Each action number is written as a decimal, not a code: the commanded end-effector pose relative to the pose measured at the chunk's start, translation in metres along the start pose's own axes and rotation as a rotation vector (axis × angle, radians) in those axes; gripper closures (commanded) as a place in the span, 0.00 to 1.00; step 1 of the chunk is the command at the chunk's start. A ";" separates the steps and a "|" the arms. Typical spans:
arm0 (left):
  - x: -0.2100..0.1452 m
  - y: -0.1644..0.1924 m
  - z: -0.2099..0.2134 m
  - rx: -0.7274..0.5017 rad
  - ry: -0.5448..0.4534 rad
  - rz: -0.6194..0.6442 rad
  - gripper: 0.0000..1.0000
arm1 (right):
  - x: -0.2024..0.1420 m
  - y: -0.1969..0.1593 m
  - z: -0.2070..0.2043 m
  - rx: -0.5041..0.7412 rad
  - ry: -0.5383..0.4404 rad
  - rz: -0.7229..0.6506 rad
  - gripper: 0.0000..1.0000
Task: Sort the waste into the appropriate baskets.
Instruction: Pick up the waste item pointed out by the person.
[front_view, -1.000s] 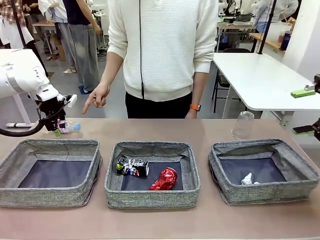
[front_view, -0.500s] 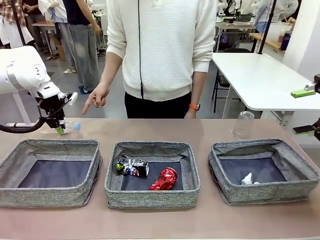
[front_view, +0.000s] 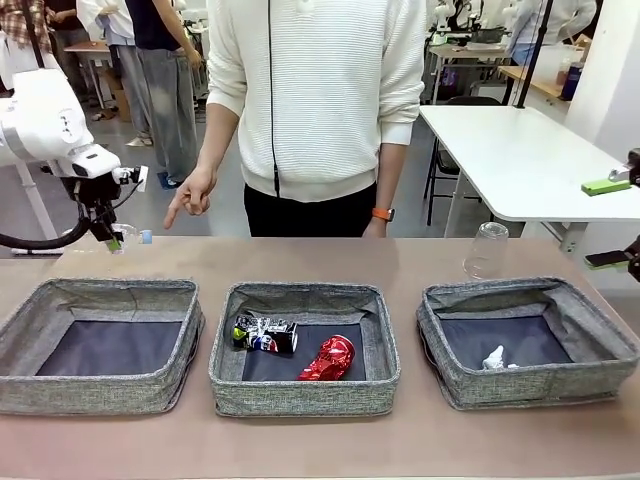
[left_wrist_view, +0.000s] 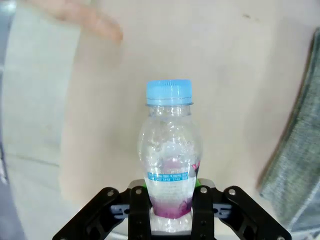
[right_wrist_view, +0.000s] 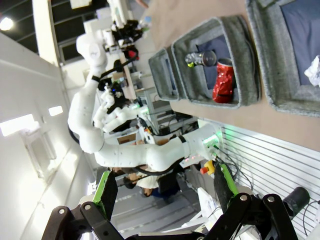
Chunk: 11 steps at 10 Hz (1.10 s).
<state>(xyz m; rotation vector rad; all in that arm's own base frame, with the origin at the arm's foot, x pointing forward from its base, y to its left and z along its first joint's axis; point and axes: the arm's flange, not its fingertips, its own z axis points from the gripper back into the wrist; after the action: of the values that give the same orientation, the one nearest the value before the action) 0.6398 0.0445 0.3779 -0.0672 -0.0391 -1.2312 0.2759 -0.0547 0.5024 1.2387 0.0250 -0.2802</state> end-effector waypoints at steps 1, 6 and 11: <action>0.009 -0.037 0.052 -0.113 0.061 0.275 0.85 | 0.003 0.003 -0.001 0.009 -0.010 0.019 0.00; 0.057 -0.154 0.151 0.275 -0.237 1.202 0.85 | 0.003 0.003 -0.001 0.009 -0.010 0.019 0.00; 0.062 -0.147 0.176 0.109 -0.237 0.972 0.85 | 0.003 0.003 -0.001 0.009 -0.010 0.019 0.00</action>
<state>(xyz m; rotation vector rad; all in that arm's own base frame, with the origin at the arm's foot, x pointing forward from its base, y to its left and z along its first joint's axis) 0.5133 -0.0559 0.5527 -0.0839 -0.2873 -0.2142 0.2759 -0.0547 0.5026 1.2386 0.0243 -0.2799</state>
